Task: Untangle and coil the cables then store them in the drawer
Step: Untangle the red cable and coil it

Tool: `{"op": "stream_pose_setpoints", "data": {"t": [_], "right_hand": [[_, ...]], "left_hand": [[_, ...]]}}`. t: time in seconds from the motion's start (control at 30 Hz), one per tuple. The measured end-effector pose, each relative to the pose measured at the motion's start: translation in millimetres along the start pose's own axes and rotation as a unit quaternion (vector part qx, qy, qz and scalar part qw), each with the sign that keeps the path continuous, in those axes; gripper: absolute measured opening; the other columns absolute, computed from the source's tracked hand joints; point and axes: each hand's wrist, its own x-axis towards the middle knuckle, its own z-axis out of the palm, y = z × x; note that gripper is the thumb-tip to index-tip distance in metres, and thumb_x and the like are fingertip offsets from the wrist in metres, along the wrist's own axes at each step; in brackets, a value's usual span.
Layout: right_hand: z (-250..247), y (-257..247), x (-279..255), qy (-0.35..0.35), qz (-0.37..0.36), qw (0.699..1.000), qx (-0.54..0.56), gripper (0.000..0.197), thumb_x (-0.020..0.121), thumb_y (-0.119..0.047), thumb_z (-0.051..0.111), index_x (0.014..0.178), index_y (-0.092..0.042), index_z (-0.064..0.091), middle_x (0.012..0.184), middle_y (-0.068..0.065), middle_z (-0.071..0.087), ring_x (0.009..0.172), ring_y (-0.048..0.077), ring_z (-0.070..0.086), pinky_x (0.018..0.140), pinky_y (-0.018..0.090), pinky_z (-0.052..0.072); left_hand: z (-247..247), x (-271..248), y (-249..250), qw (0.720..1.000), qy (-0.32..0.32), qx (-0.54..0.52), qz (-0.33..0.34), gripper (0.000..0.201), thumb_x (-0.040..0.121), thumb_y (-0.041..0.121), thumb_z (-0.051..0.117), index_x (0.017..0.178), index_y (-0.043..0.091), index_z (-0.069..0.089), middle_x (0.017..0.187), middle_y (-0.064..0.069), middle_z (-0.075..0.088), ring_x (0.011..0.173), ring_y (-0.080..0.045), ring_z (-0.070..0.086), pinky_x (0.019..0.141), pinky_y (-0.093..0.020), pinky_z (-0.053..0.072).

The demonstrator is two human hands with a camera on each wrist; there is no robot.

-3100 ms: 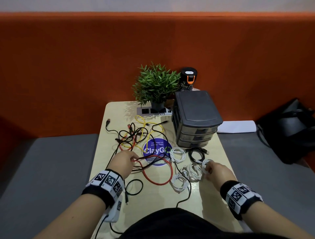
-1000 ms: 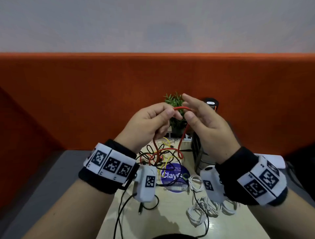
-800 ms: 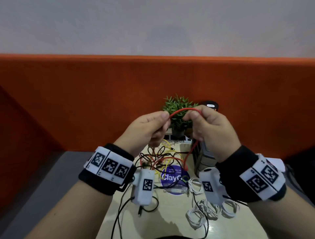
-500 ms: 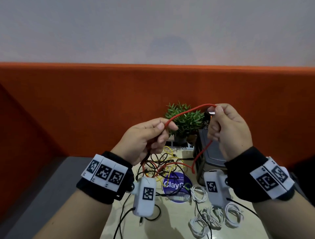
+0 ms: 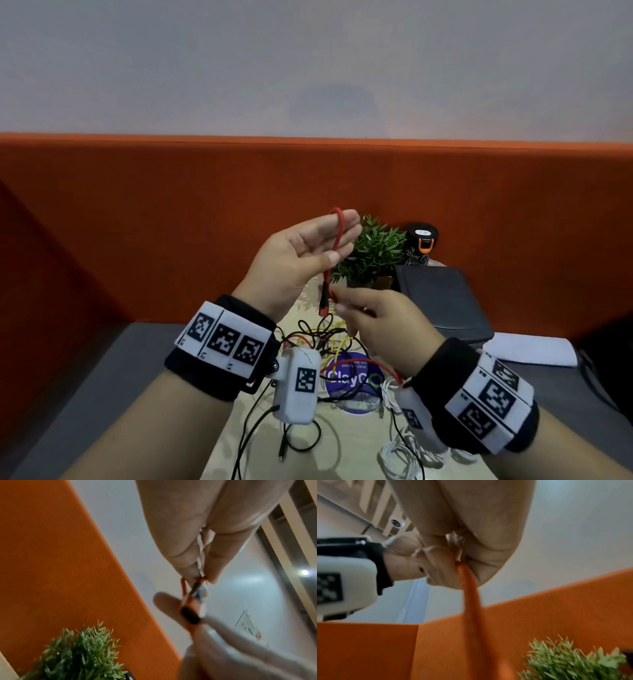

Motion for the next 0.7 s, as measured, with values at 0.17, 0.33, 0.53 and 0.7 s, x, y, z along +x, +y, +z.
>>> {"op": "stream_pose_setpoints", "data": {"t": [0.17, 0.33, 0.53, 0.7], "right_hand": [[-5.3, -6.1, -3.9, 0.027, -0.050, 0.992, -0.112, 0.023, 0.096, -0.025, 0.053, 0.115, -0.029, 0.065, 0.100, -0.014, 0.067, 0.091, -0.002, 0.058, 0.073, 0.015, 0.042], [-20.7, -13.1, -7.1, 0.035, -0.099, 0.991, -0.088, 0.010, 0.093, -0.026, 0.059, 0.093, -0.025, 0.069, 0.073, -0.024, 0.056, 0.079, -0.013, 0.052, 0.065, 0.005, 0.037], [-38.9, -13.3, -1.5, 0.059, -0.127, 0.989, -0.050, 0.018, 0.093, -0.017, 0.058, 0.084, -0.031, 0.064, 0.085, -0.012, 0.066, 0.084, 0.000, 0.058, 0.069, 0.011, 0.043], [-43.3, -13.5, 3.1, 0.165, -0.150, 0.975, -0.002, 0.010, 0.079, -0.023, 0.075, 0.078, -0.027, 0.065, 0.072, -0.005, 0.067, 0.070, 0.011, 0.063, 0.063, 0.028, 0.052]], "left_hand": [[-5.4, 2.5, -7.0, 0.979, 0.004, 0.202, 0.017, 0.059, 0.083, -0.026, 0.039, 0.120, 0.016, 0.059, 0.120, -0.003, 0.063, 0.107, -0.010, 0.064, 0.090, -0.020, 0.049], [-5.1, 3.2, -12.6, 0.954, -0.037, 0.296, 0.007, 0.068, 0.074, -0.030, 0.034, 0.116, 0.014, 0.064, 0.114, 0.008, 0.061, 0.101, 0.006, 0.060, 0.082, -0.009, 0.045], [5.9, 1.6, -17.7, 0.978, -0.030, 0.190, -0.082, 0.054, 0.074, -0.024, 0.037, 0.091, 0.014, 0.070, 0.075, 0.002, 0.068, 0.072, -0.007, 0.063, 0.068, -0.019, 0.048], [18.7, 0.0, -10.5, 0.985, 0.021, 0.149, -0.079, 0.041, 0.073, -0.015, 0.035, 0.067, 0.012, 0.066, 0.053, -0.004, 0.057, 0.046, -0.011, 0.044, 0.047, -0.019, 0.038]]}}
